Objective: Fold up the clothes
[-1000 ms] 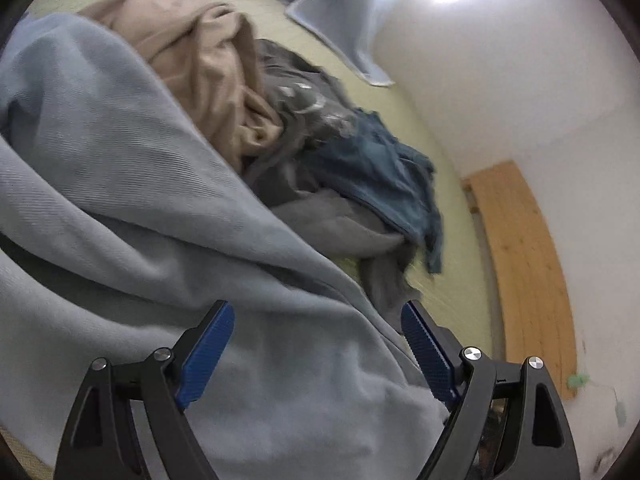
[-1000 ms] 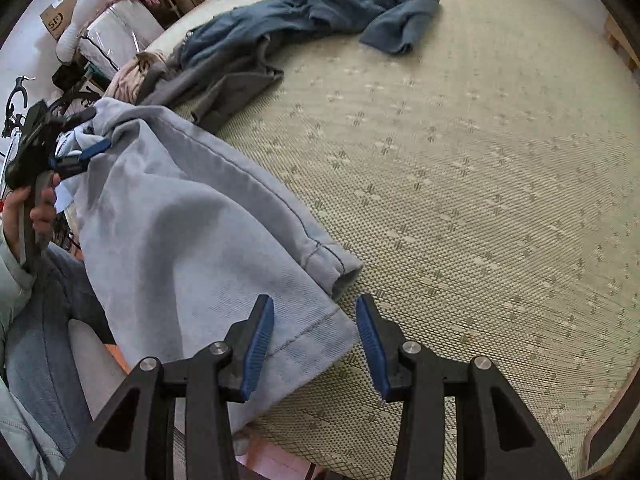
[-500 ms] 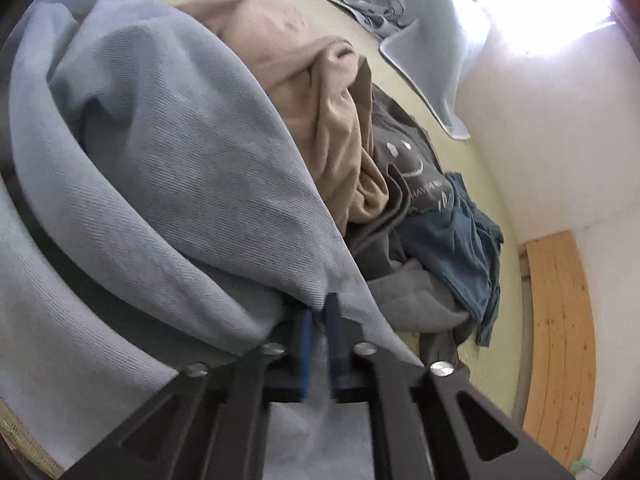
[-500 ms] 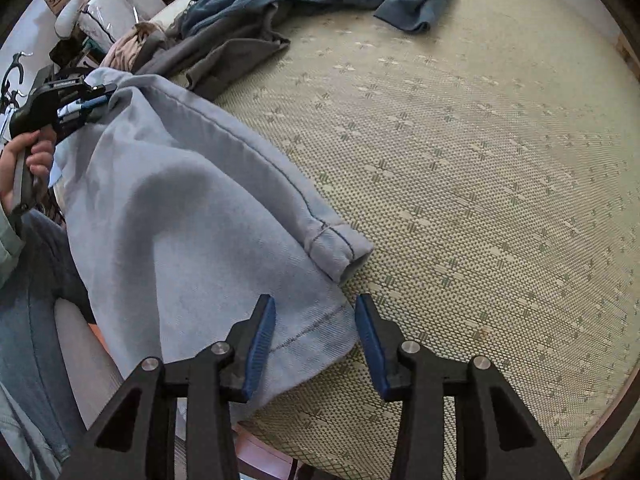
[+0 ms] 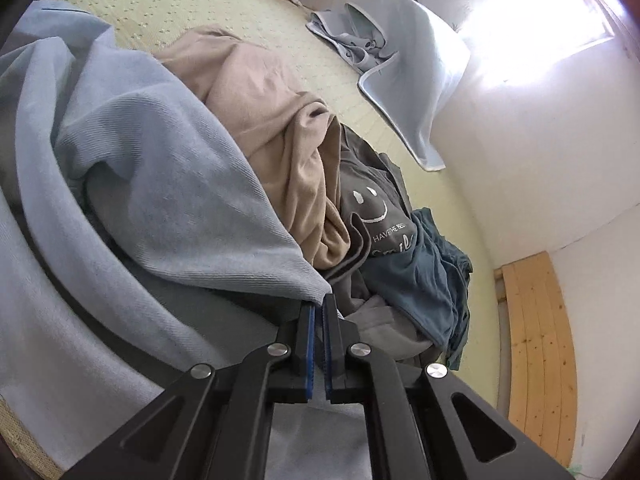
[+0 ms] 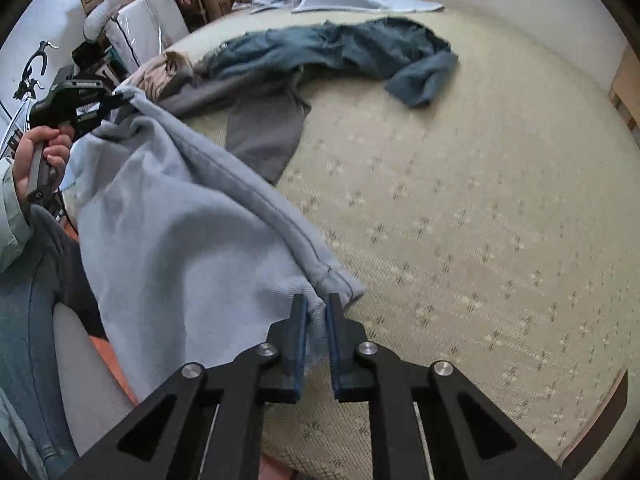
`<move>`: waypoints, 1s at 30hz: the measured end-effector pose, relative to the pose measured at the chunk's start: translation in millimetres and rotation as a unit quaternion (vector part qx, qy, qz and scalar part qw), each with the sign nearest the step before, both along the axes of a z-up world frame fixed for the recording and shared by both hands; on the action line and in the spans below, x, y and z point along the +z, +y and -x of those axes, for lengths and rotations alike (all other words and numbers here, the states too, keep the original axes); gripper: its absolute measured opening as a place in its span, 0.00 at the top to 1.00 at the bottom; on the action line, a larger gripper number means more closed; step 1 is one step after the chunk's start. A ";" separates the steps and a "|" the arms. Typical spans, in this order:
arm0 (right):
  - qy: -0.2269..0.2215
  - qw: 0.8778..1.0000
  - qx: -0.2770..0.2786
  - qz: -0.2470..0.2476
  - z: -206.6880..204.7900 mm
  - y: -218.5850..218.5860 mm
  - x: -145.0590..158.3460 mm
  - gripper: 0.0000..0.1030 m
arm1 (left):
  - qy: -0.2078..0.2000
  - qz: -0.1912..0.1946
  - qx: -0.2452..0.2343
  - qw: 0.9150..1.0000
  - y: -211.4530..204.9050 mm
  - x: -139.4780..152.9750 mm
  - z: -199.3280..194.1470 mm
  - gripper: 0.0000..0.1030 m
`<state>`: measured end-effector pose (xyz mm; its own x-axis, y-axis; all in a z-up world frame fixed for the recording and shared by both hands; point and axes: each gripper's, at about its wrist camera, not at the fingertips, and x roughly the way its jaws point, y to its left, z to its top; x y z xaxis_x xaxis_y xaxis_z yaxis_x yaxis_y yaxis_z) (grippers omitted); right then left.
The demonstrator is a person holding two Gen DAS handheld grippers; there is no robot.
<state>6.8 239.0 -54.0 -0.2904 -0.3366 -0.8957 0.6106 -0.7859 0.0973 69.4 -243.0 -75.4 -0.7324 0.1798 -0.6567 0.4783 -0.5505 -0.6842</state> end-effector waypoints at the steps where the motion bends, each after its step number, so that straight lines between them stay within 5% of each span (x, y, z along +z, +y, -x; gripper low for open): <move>1: 0.007 1.000 0.000 0.001 -2.0 -0.4 1.5 0.92 | 0.001 -0.002 0.001 1.000 -1.3 0.5 2.3 0.99; 6: 0.017 1.000 0.013 0.018 2.5 -4.5 10.3 0.92 | 0.000 0.002 -0.008 1.000 -4.9 1.3 18.1 0.98; 12: -0.035 0.997 0.062 0.025 -9.8 -12.9 -3.0 0.90 | -0.016 0.026 -0.028 0.999 3.2 -4.7 24.2 0.96; 15: -0.048 0.998 0.028 0.041 -2.6 1.8 -2.3 0.88 | -0.013 0.018 -0.036 0.999 6.4 -7.0 26.1 0.83; 17: -0.049 0.997 -0.022 0.055 10.6 18.9 -2.1 0.87 | -0.011 0.013 -0.042 0.999 8.5 -8.9 27.2 0.60; 19: -0.061 0.995 -0.050 0.060 20.5 29.8 -6.0 0.84 | -0.013 0.009 -0.044 0.999 9.3 -11.0 28.3 0.48; 23: -0.100 0.993 -0.046 0.049 30.6 27.5 -23.0 0.83 | -0.017 0.002 -0.048 0.999 11.1 -15.3 30.5 0.41; 30: -0.134 0.989 -0.023 0.066 40.2 15.3 -35.6 0.46 | -0.018 -0.015 -0.046 0.999 9.1 -21.9 31.4 0.41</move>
